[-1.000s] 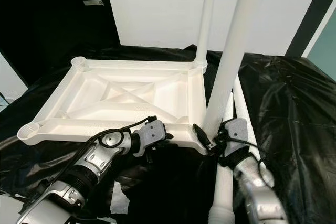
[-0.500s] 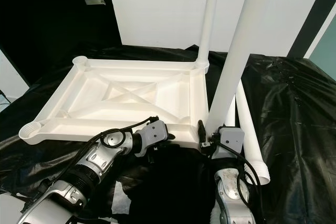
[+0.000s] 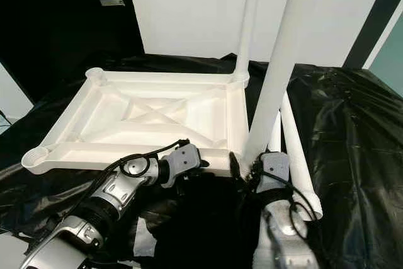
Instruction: Building children table
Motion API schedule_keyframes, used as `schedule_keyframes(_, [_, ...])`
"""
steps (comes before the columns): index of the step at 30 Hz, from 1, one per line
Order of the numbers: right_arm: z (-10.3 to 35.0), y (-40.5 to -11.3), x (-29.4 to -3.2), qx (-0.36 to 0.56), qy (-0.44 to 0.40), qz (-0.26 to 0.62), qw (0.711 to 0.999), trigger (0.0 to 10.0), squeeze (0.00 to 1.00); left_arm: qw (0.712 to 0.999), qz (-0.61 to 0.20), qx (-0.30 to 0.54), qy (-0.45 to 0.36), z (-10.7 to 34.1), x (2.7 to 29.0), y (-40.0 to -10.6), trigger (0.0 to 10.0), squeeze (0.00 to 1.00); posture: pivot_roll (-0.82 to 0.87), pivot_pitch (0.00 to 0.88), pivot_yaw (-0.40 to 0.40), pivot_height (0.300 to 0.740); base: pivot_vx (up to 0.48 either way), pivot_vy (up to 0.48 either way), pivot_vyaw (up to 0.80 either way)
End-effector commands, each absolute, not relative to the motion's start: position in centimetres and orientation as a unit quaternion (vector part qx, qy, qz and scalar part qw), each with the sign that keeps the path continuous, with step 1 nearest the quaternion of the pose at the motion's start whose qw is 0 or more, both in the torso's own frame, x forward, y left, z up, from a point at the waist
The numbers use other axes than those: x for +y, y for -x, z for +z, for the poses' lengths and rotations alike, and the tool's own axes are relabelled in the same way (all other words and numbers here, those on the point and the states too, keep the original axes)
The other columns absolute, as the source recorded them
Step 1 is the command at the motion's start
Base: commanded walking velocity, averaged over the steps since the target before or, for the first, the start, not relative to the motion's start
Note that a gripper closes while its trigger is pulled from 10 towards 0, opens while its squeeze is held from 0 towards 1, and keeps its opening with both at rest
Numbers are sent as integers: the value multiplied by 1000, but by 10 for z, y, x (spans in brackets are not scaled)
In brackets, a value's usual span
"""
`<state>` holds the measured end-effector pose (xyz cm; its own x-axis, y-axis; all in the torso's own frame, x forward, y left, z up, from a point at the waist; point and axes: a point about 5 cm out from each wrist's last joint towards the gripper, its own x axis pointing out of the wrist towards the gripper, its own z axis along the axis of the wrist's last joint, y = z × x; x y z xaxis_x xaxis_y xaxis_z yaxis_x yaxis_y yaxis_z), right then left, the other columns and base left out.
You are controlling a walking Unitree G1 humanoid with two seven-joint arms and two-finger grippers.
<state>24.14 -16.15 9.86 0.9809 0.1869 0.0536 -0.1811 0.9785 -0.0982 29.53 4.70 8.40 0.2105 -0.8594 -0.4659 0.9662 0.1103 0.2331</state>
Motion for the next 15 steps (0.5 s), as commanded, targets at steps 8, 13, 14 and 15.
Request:
schedule_keyframes(8, [105, -245, -174, -26, 73, 189, 979, 10000, 0, 710, -628, 203, -247, 46, 60, -278, 10000, 0, 5, 0, 7, 740, 0, 0, 0])
schedule_keyframes(13, [113, -247, -194, -1, 123, 304, 945, 3059, 0, 710, -627, 202, -248, 47, 60, -280, 10000, 0, 9, 0, 7, 740, 0, 0, 0])
schedule_keyframes(14, [114, -248, -196, 0, 126, 309, 943, 431, 0, 710, -627, 202, -248, 47, 60, -280, 10000, 0, 12, 0, 6, 740, 0, 0, 0])
schedule_keyframes(15, [116, -250, -197, -2, 125, 316, 940, 0, 0, 711, -626, 202, -248, 47, 61, -280, 10000, 0, 13, 0, 7, 740, 0, 0, 0])
